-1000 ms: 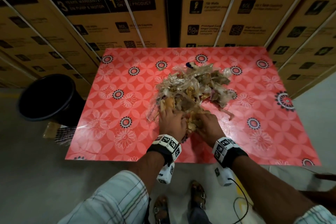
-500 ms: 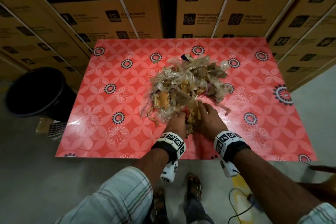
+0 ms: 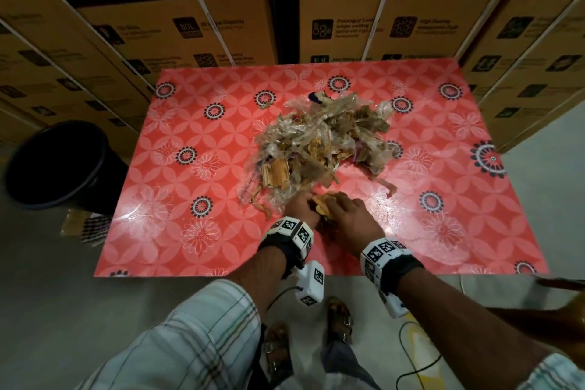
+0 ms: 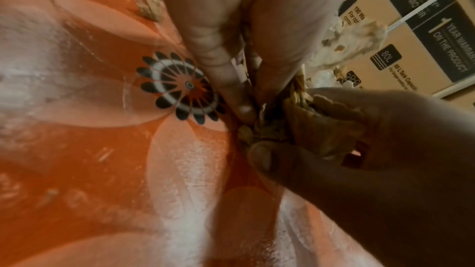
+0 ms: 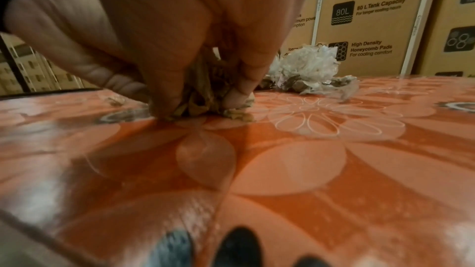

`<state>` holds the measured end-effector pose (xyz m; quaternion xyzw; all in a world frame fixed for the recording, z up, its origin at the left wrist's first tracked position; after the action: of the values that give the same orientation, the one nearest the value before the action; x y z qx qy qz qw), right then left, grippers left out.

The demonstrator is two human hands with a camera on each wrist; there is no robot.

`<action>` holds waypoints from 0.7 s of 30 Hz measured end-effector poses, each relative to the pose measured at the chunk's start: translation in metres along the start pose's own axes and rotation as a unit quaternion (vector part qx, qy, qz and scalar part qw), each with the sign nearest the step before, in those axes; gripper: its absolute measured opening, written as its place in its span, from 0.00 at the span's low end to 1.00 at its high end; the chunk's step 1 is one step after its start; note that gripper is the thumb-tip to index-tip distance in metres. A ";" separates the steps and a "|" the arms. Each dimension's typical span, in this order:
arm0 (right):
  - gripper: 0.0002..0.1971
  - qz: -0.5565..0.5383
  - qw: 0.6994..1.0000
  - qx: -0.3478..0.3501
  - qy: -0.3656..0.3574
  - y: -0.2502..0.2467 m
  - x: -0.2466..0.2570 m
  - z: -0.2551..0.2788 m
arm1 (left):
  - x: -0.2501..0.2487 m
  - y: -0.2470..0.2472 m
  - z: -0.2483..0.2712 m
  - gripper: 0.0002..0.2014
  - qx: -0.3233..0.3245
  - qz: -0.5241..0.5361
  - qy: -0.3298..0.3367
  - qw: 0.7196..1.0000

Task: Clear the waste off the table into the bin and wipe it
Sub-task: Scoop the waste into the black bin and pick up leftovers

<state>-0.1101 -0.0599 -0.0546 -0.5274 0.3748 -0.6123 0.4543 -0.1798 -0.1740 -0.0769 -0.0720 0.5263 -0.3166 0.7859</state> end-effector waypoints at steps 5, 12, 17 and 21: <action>0.27 0.012 1.000 -0.027 0.004 0.001 0.006 -0.003 | -0.004 -0.007 0.003 0.11 0.037 0.069 -0.022 0.997; 0.28 0.034 0.999 -0.033 -0.002 0.000 0.017 0.006 | -0.019 -0.013 0.020 0.15 0.074 -0.003 0.051 0.996; 0.38 0.025 1.000 -0.002 -0.018 0.011 0.004 0.030 | -0.021 -0.005 0.021 0.20 0.096 -0.155 0.110 0.977; 0.31 -0.002 0.999 -0.010 -0.052 0.004 -0.008 0.023 | -0.013 -0.004 0.023 0.20 0.058 -0.225 0.109 0.967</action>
<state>-0.0863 -0.0533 -0.0566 -0.5637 0.3557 -0.5814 0.4666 -0.1650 -0.1749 -0.0547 -0.1075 0.5600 -0.5209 0.6352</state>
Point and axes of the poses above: each hand's wrist, its own z-axis away from the middle knuckle, its own y-axis out of the palm, x = y × z, the point moved 4 cm from there along -z, towards the middle knuckle, and after that the axes turned 4 degrees about z, right-handed, at the moved point
